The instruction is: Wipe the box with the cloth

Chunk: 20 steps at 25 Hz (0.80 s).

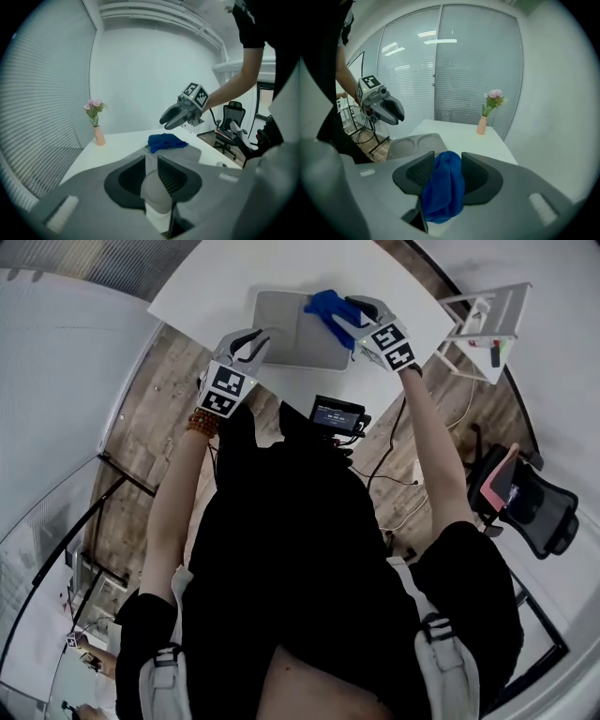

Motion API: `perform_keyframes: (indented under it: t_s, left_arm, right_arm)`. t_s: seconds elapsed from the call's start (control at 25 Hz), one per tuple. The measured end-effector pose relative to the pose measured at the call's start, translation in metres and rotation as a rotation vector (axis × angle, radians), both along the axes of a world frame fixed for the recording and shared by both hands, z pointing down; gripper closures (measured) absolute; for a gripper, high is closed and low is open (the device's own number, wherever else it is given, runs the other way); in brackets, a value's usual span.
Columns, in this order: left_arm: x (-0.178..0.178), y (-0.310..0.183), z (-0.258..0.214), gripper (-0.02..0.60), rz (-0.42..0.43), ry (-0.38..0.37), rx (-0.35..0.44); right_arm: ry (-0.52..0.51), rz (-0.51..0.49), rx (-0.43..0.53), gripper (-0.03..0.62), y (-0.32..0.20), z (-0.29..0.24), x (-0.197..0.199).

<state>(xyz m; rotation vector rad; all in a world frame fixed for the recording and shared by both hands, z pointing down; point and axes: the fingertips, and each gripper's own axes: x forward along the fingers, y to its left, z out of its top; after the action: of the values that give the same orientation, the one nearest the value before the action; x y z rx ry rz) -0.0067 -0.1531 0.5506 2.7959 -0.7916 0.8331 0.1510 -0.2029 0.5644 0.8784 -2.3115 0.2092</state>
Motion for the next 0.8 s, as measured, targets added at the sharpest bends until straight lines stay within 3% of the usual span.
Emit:
perform_keyframes:
  t_s: [0.2,0.56,0.8]
  left_arm:
    - [0.006,-0.006,0.039,0.456,0.053,-0.076,-0.048]
    - [0.015,-0.01,0.066,0.392,0.077,-0.111,-0.14]
    - [0.021,-0.01,0.08,0.383,0.105,-0.146,-0.17]
  right_arm:
    - [0.076,-0.075,-0.114,0.404,-0.006,0.044,-0.015]
    - [0.186,-0.129,-0.155,0.436,-0.017,0.08,-0.017]
    - [0.155,-0.149,-0.21,0.45,-0.019,0.083,-0.022]
